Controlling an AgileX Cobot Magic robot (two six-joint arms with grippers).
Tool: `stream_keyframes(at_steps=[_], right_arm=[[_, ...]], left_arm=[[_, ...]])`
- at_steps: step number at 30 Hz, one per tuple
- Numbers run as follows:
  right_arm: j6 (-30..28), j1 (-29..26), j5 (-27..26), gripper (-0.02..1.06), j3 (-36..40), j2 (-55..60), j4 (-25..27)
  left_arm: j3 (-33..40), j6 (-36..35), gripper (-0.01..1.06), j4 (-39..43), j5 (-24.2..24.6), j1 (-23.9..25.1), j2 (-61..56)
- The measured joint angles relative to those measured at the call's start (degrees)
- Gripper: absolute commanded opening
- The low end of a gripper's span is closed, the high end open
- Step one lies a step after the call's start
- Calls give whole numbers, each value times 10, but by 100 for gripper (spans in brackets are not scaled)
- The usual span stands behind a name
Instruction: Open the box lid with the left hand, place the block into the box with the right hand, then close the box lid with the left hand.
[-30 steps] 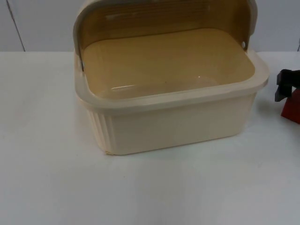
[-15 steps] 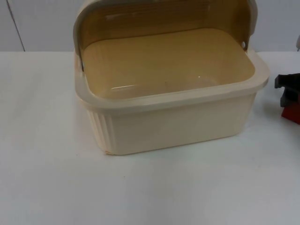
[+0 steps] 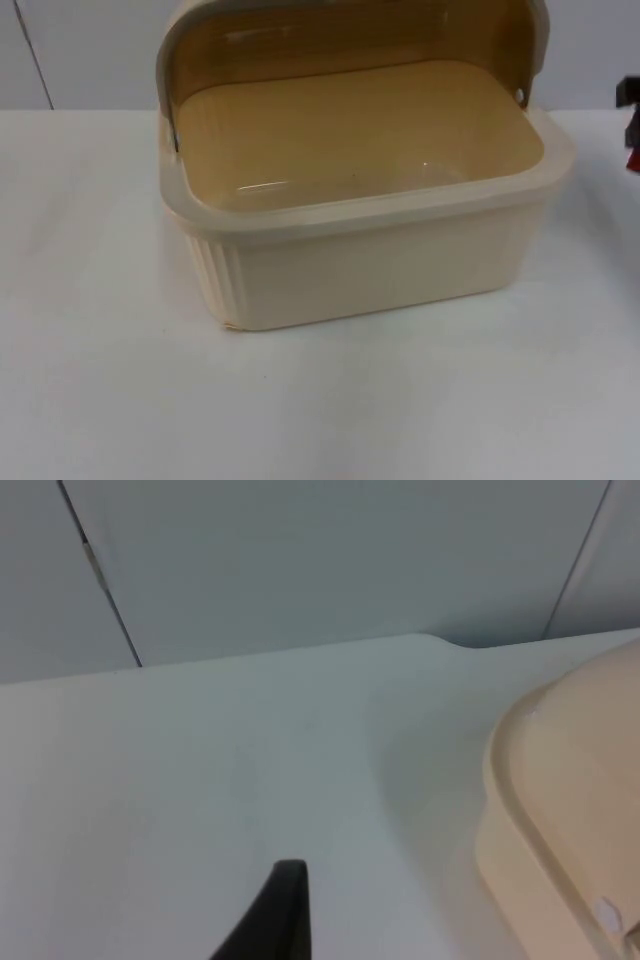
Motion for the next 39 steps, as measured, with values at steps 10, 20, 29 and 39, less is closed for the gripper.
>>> stream_keyframes(at_steps=[10,20,29,39], right_arm=[[-83,0,65,0,-64,-116,-5],[-138,0,108,0,-190,-182,10],[-280,36,87,0,-225,-205,153],[-356,195,86,0,-225,-205,179]], left_arm=[[0,0,105,-3,0,0,0],[0,0,105,-9,0,0,0],[0,0,105,-19,0,0,0],[0,0,105,-19,0,0,0]])
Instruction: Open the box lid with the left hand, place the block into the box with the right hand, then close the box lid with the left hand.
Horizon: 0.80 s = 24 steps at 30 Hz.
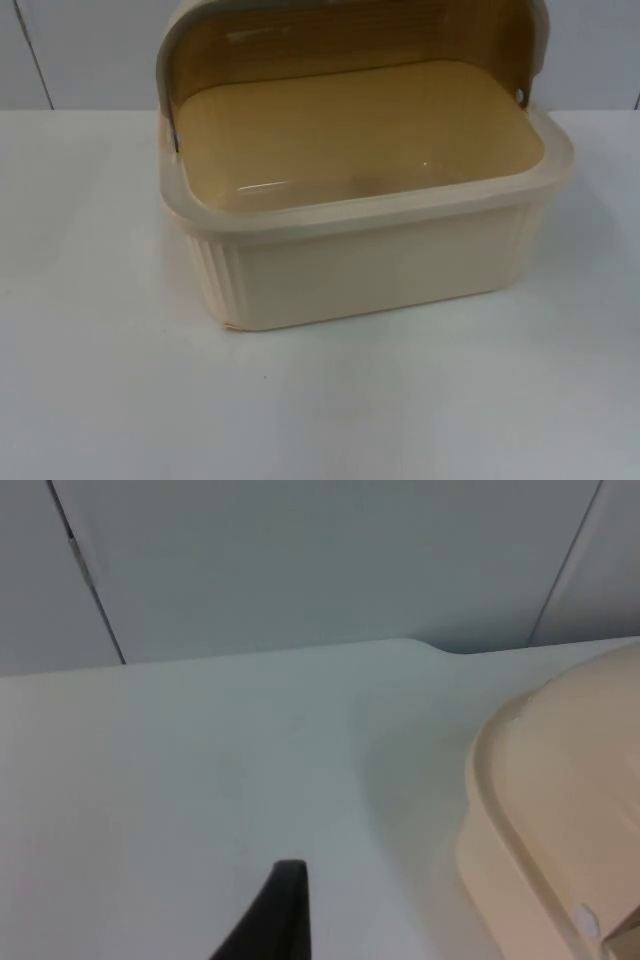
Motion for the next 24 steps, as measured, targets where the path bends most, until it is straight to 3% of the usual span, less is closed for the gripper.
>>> stream_keyframes(at_steps=[11,15,19,24], right_arm=[[-5,105,35,0,1,0,7],[-4,112,42,0,21,0,10],[9,112,44,0,88,3,11],[24,112,14,0,152,7,11]], left_arm=[[0,0,105,0,0,0,0],[0,0,105,0,0,0,0],[0,0,105,0,1,0,0],[0,0,105,0,2,0,0]])
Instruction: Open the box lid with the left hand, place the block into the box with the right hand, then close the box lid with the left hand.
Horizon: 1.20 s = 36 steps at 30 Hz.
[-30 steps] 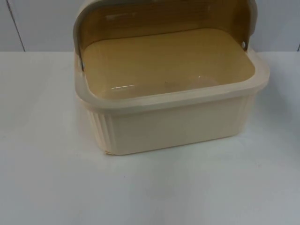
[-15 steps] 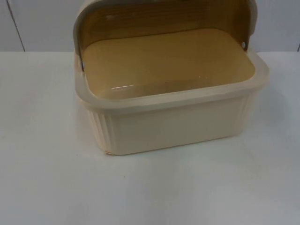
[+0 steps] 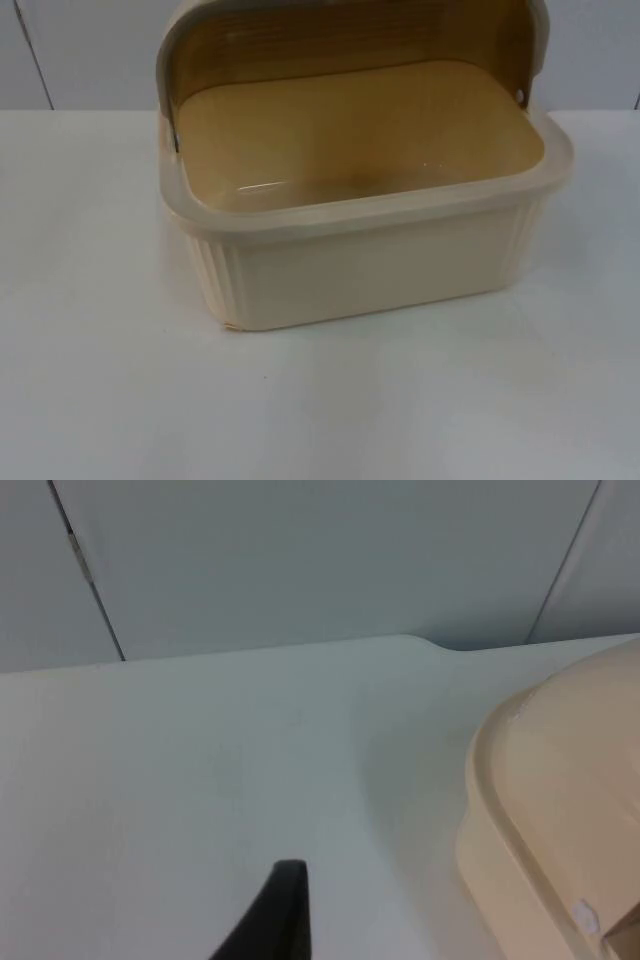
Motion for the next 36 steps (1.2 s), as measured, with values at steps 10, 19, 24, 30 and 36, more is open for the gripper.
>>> stream_keyframes(at_steps=[10,19,24,30,36], right_arm=[[13,0,-117,0,104,0,-3],[13,0,-266,0,177,30,-10],[13,0,-305,0,177,82,-8],[13,-4,-347,0,179,137,1],[13,-26,-392,0,179,161,42]], left_arm=[[0,0,105,0,5,0,0],[0,0,105,0,6,0,0],[0,0,105,0,6,0,0],[0,0,105,1,12,0,0],[0,0,105,3,13,0,0]])
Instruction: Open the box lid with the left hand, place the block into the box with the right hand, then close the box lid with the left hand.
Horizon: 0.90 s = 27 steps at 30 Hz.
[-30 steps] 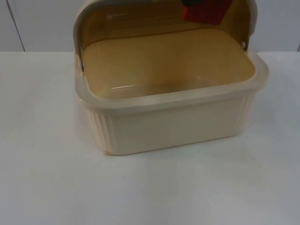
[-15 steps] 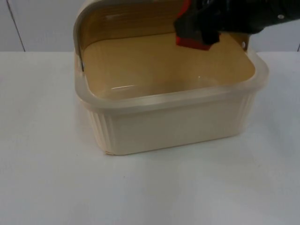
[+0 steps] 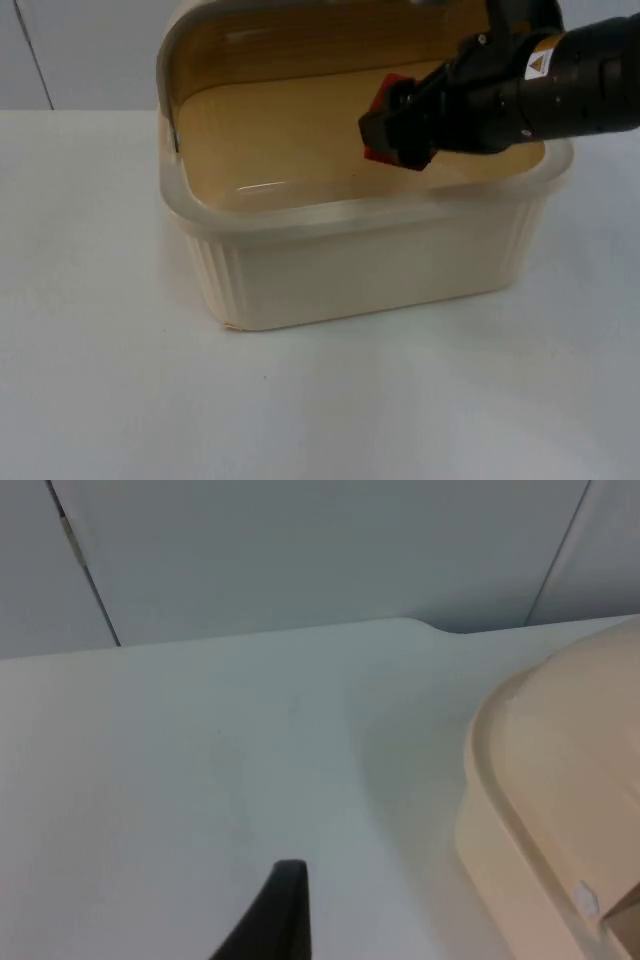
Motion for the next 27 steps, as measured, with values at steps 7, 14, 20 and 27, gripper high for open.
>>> stream_keyframes(at_steps=[7,14,20,27], right_arm=[[-27,-20,-5,0,0,15,8],[-51,-20,-31,0,0,18,8],[-53,-20,-36,0,0,26,8],[-53,-20,-37,21,0,41,30]], left_arm=[[0,0,105,1,1,0,0],[0,0,105,1,1,0,0],[0,0,105,1,1,0,0],[0,0,105,1,5,0,0]])
